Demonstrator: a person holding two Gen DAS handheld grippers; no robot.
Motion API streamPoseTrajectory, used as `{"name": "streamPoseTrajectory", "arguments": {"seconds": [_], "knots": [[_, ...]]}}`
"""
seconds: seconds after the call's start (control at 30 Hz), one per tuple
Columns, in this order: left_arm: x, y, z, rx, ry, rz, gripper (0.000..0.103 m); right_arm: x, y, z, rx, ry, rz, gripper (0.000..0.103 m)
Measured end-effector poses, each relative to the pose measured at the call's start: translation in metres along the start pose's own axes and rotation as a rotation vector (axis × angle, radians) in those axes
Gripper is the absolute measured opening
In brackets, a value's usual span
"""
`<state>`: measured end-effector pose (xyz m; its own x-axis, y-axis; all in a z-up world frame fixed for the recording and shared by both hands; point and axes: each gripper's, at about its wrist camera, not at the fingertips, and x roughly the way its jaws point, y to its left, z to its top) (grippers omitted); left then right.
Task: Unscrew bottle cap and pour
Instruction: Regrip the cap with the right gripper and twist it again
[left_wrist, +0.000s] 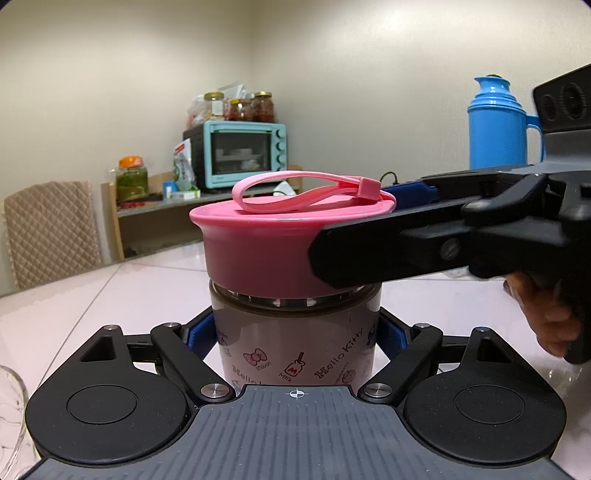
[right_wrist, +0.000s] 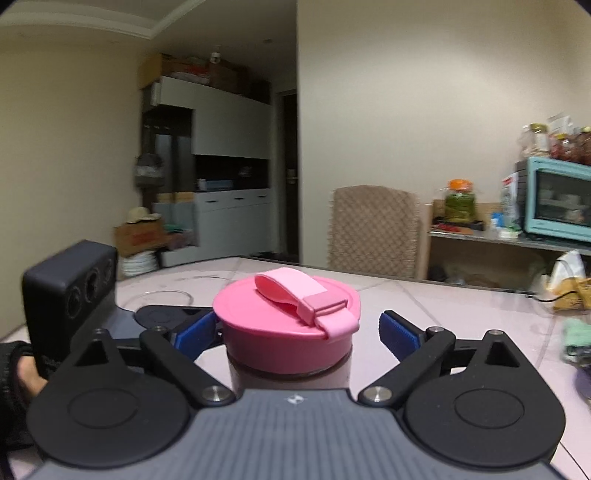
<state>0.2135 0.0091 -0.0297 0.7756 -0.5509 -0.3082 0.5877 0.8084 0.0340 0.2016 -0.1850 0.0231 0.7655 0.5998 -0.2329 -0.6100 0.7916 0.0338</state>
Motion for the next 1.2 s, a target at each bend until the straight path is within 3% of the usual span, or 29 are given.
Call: {"name": "streamPoseTrajectory", "arguments": {"seconds": [0.53, 0.6, 0.73, 0.83, 1.07, 1.2], "knots": [[-0.001, 0.0, 0.0, 0.0, 0.0, 0.0, 0.09, 0.024, 0.035, -0.006, 0.034, 0.024, -0.188, 0.094], [-0.001, 0.0, 0.0, 0.0, 0.0, 0.0, 0.09, 0.025, 0.035, -0.007, 0.037, 0.029, -0.188, 0.086], [-0.001, 0.0, 0.0, 0.0, 0.0, 0.0, 0.09, 0.026, 0.033, -0.009, 0.028, 0.034, -0.167, 0.085], [-0.001, 0.0, 0.0, -0.001, 0.0, 0.0, 0.09, 0.024, 0.023, -0.008, 0.004, 0.036, -0.094, 0.085], [-0.002, -0.001, 0.0, 0.002, 0.0, 0.0, 0.089, 0.028, -0.037, -0.002, -0.078, 0.068, 0.291, 0.085], [-0.002, -0.002, 0.0, 0.005, 0.0, 0.003, 0.089, 0.035, -0.057, 0.004, -0.115, 0.077, 0.433, 0.085]]}}
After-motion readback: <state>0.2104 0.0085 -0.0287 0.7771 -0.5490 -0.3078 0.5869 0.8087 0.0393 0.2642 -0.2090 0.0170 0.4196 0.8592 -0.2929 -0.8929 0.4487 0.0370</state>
